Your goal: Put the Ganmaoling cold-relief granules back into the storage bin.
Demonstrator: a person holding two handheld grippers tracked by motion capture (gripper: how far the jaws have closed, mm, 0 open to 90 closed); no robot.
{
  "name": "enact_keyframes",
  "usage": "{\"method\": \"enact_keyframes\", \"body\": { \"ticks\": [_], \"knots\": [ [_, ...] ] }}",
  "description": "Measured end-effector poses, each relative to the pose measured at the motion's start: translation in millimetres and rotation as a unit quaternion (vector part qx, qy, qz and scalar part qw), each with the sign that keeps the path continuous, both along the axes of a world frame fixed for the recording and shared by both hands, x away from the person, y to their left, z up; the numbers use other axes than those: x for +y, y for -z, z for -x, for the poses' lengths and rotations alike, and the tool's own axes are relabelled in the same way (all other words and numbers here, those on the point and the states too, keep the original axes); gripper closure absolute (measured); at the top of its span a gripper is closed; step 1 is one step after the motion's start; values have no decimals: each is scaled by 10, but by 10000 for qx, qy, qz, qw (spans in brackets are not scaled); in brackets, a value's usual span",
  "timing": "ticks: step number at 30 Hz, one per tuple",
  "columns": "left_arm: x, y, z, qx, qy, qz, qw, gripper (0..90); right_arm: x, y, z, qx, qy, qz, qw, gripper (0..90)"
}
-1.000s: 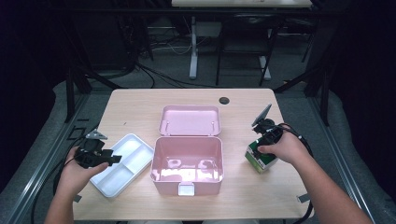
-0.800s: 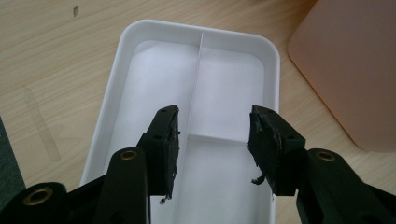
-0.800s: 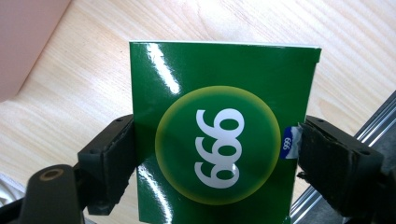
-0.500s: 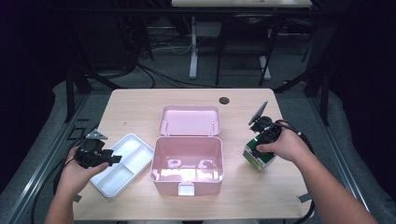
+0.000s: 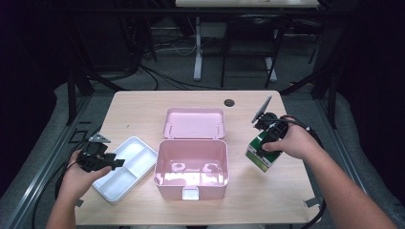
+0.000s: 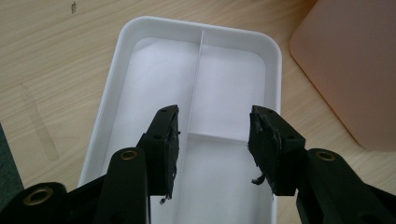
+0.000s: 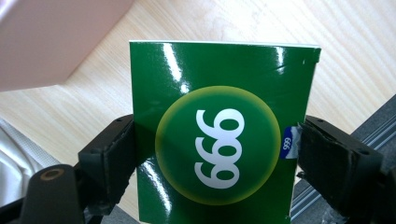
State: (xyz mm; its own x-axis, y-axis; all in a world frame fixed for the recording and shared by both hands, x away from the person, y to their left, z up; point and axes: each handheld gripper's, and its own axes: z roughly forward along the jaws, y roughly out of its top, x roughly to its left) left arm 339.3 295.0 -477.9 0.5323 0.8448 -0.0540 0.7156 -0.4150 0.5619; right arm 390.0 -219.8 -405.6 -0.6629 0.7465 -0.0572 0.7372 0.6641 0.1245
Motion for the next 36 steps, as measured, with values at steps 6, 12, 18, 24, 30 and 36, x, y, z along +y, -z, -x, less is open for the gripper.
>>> {"method": "enact_keyframes", "body": {
  "ticks": [6, 12, 18, 24, 30, 36],
  "knots": [
    [-2, 5, -1, 2, 8, -10, 10000, 531, 39, -140, 17, -79, -184, -3, 9998, 166],
    [0, 12, -9, 23, 18, -29, 10000, 531, 79, -273, 11, -226, -499, 23, 9985, 167],
    [-2, 21, -10, 29, -7, -3, 10000, 531, 142, -427, 11, -353, -752, 103, 9965, 167],
    [1, 20, -11, 29, 5, -15, 10000, 531, 237, -540, 30, -379, -956, 228, 9944, 169],
    [-6, 24, -12, 39, 6, -28, 10000, 530, 328, -610, 42, -363, -1114, 160, 9930, 169],
    [-6, 24, -12, 45, 20, -36, 10000, 530, 474, -669, 70, -335, -1274, 190, 9911, 168]
  ]
}}
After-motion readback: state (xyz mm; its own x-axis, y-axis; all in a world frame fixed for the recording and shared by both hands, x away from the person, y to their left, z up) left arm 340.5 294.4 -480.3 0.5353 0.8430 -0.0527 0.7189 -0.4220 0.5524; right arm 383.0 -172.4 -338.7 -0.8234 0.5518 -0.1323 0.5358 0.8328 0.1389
